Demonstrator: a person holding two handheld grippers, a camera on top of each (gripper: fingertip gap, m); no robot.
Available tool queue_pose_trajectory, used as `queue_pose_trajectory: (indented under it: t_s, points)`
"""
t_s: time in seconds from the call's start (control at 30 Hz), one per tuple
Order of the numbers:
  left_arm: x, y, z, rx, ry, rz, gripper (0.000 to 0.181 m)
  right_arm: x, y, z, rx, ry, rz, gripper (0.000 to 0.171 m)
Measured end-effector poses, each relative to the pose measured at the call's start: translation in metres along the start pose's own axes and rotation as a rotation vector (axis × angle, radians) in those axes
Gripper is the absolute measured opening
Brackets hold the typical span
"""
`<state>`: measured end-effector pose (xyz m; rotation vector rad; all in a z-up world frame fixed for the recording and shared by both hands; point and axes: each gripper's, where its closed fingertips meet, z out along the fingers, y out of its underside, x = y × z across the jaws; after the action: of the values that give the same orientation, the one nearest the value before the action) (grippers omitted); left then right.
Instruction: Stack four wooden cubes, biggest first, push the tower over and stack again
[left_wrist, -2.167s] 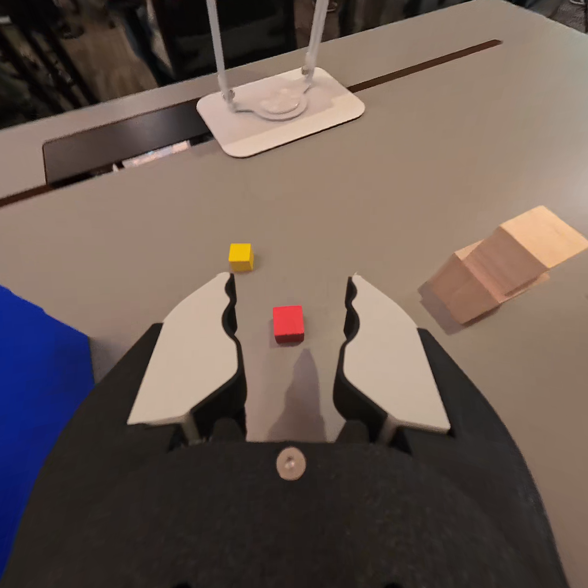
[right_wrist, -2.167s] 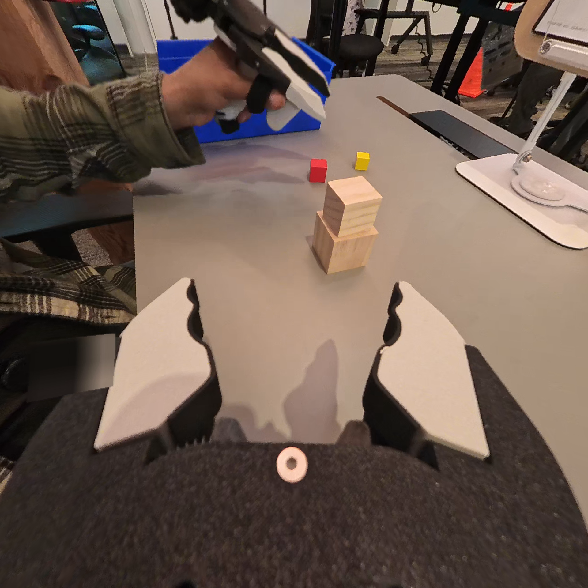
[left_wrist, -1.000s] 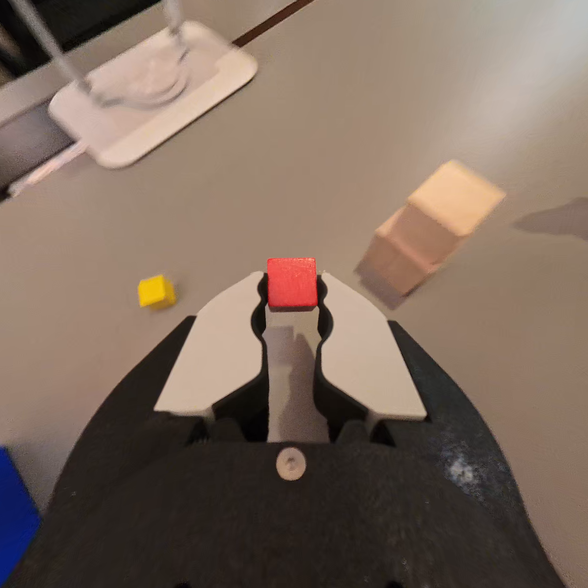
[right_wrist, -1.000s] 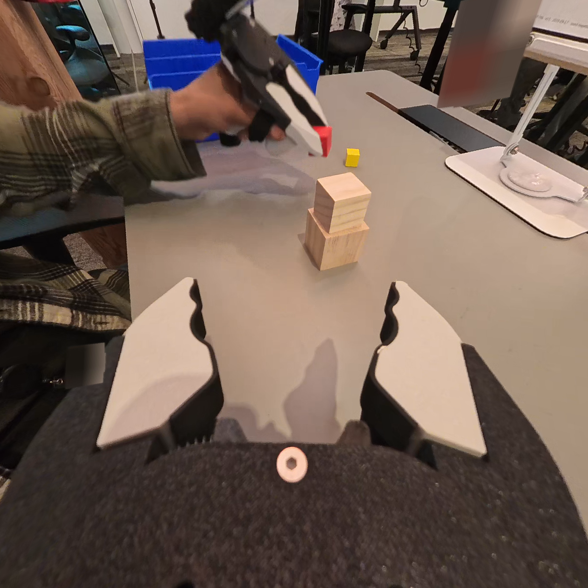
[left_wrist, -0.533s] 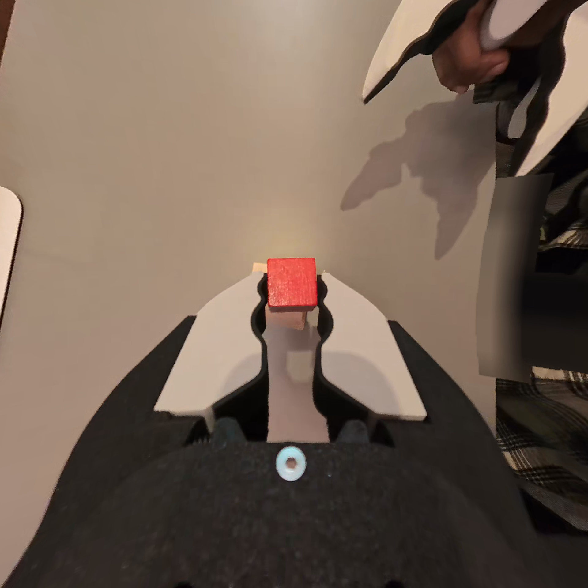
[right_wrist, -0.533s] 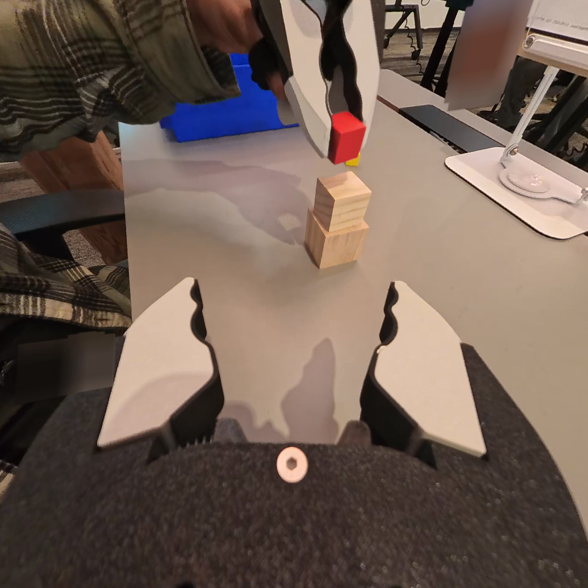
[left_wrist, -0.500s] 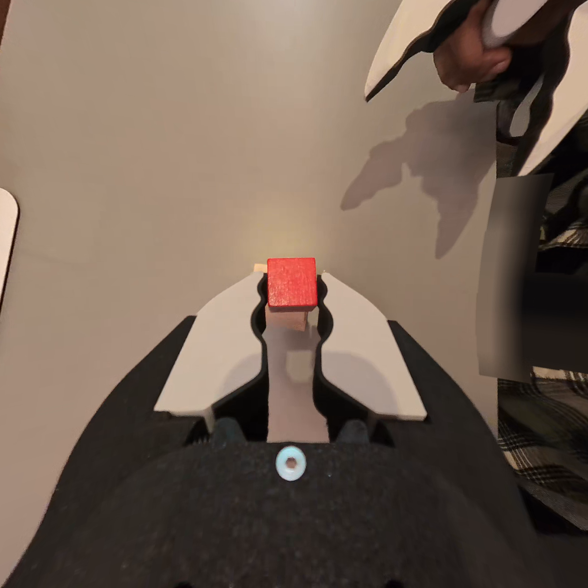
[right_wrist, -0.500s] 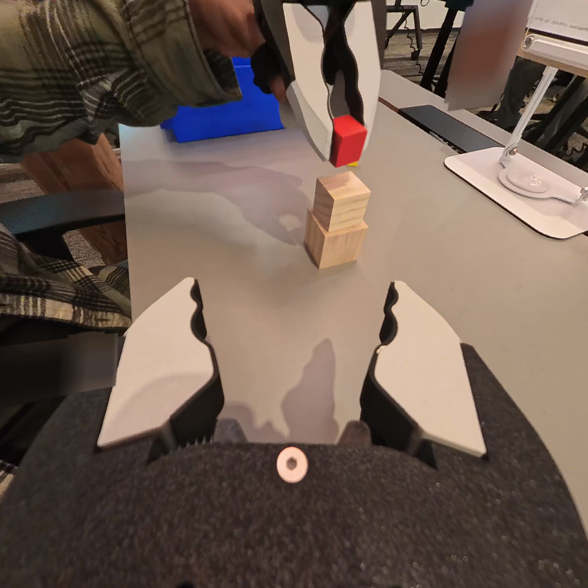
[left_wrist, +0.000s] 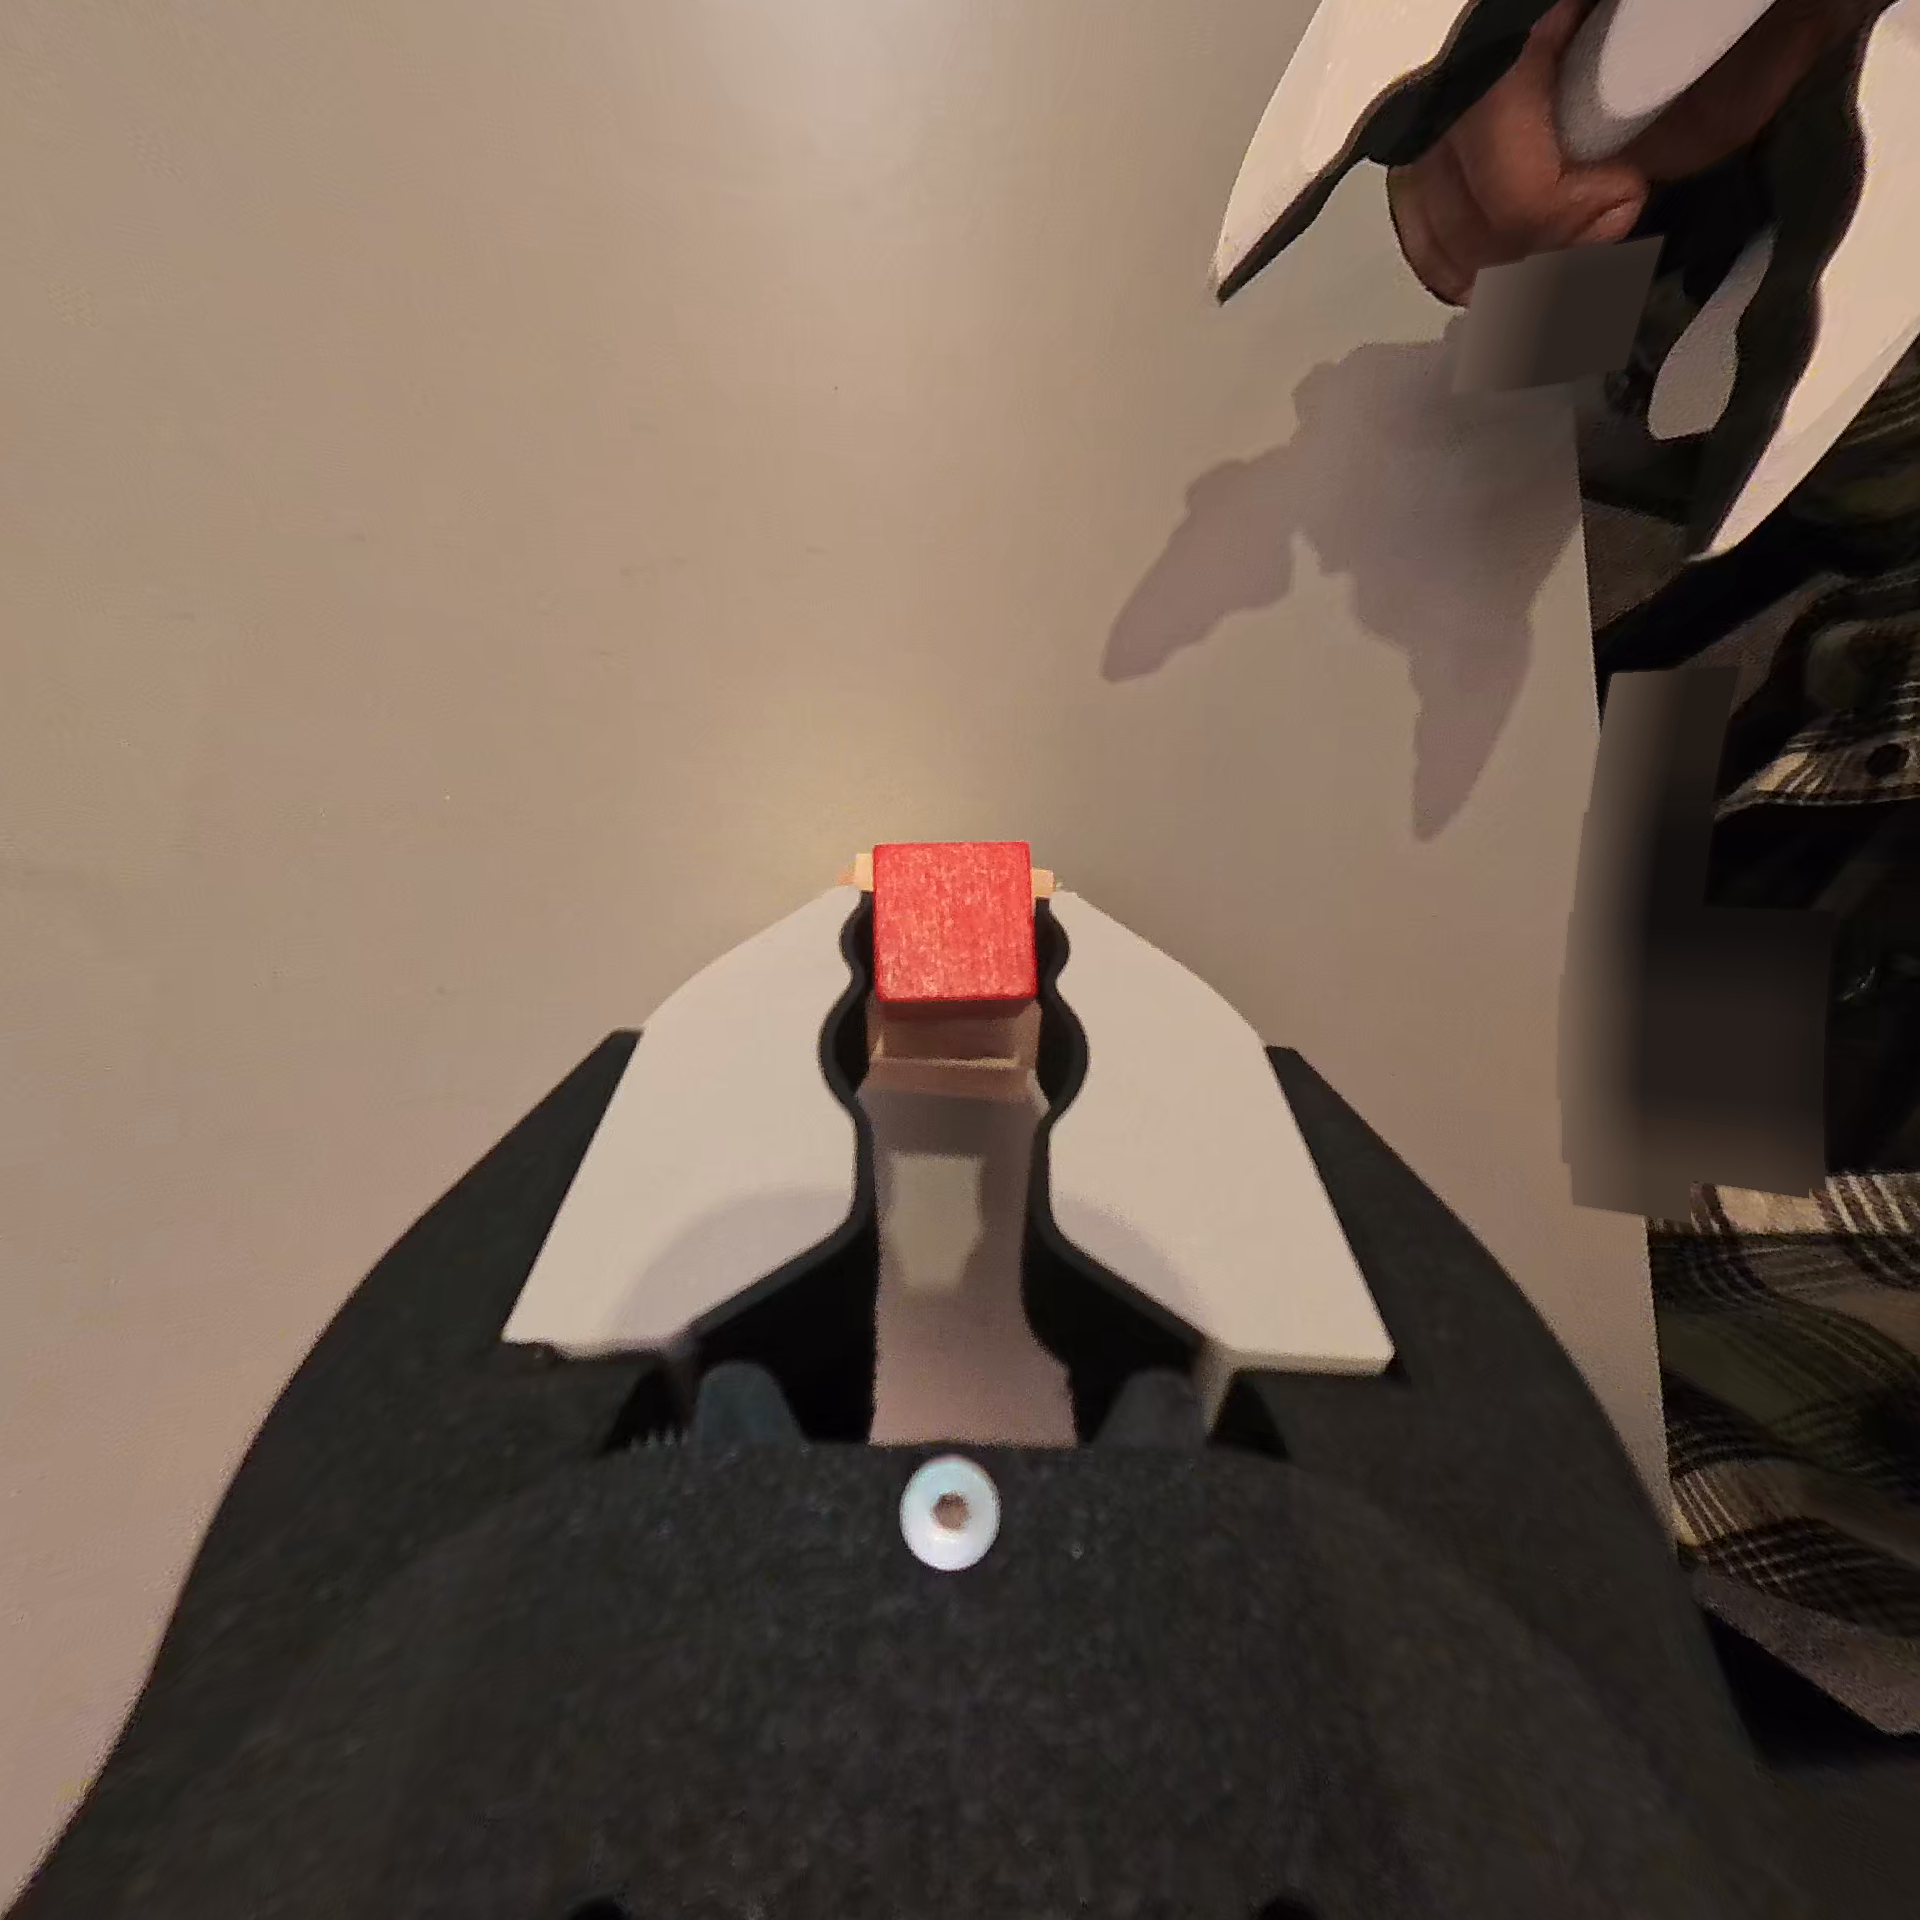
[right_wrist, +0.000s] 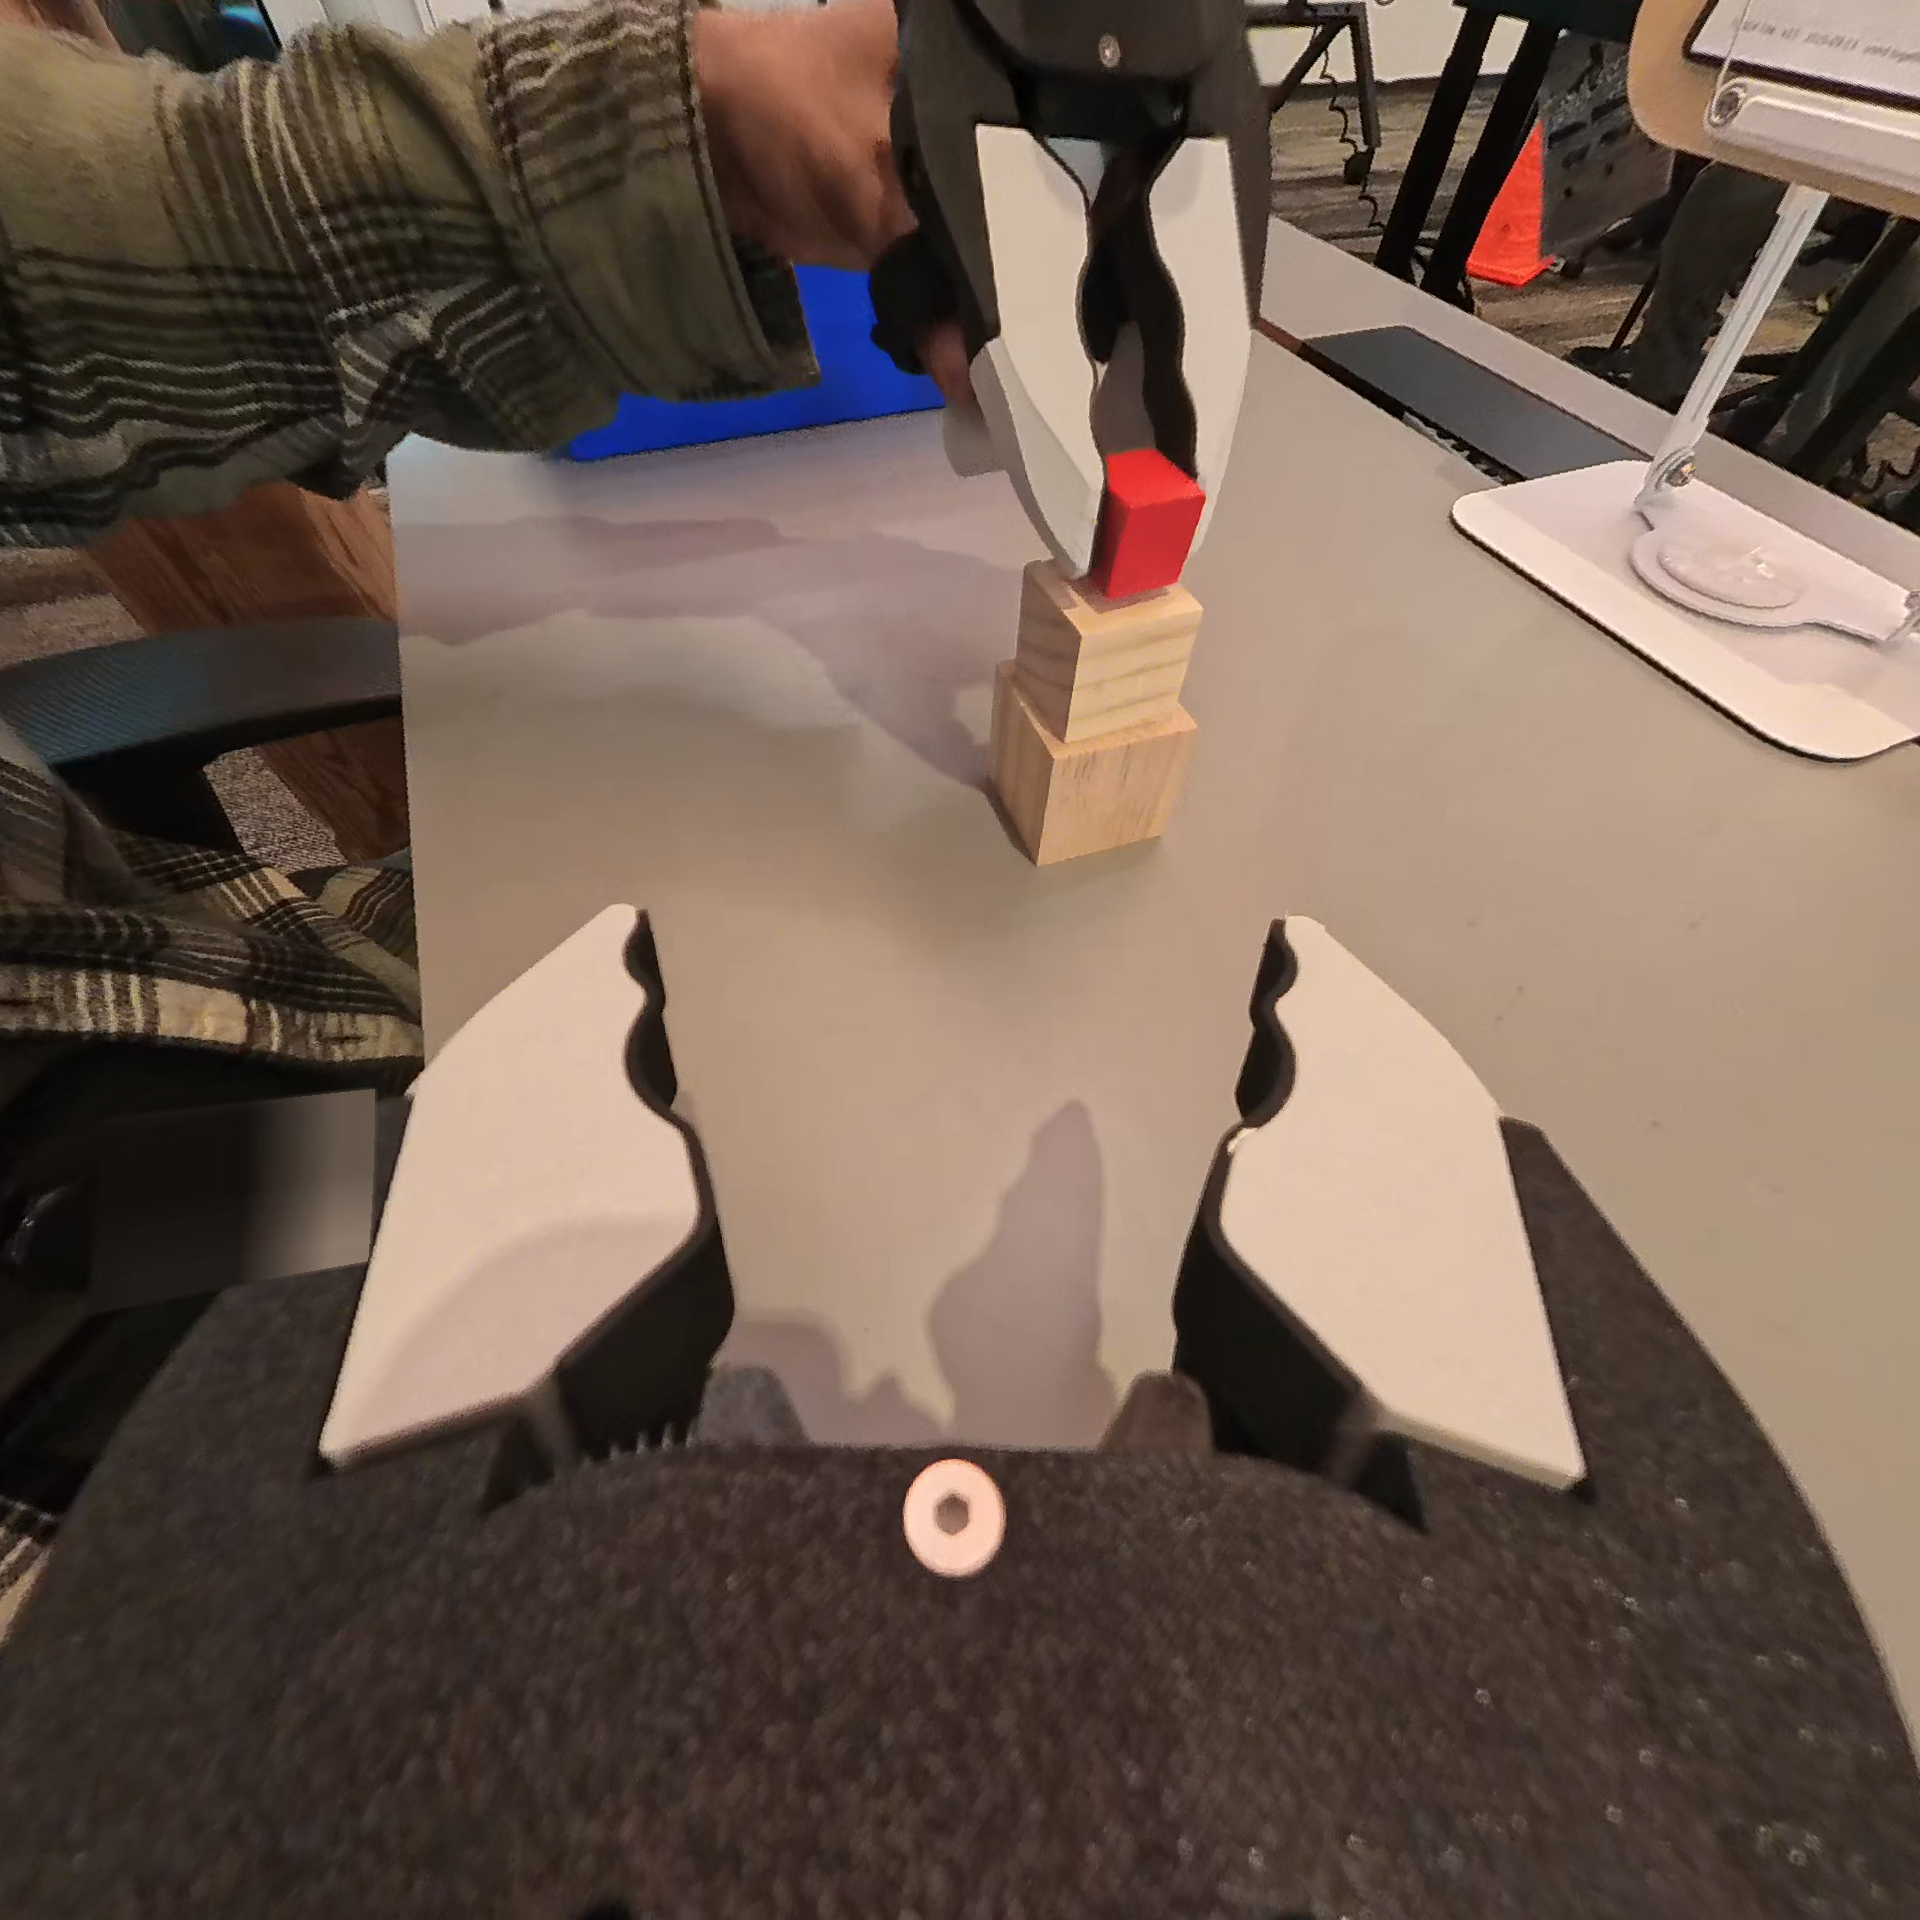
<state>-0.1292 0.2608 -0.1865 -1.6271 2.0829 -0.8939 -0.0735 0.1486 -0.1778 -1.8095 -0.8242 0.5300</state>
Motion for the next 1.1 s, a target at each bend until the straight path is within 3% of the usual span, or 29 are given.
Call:
queue_pose_trajectory:
  t_s: [0.83,1.0,1.1]
  points:
    - [0.005,0.004,0.004,0.006,0.025,0.039,0.03,-0.002,0.003,0.003,-0.01,-0.009,0.001,0.107]
    - [0.0,0.004,-0.003,0.018,-0.015,0.034,0.07,-0.002,0.001,0.002,-0.002,-0.008,0.0,0.109]
    - [-0.03,0.007,-0.032,0.051,-0.183,-0.01,0.088,-0.002,0.0,0.0,0.003,-0.004,-0.001,0.109]
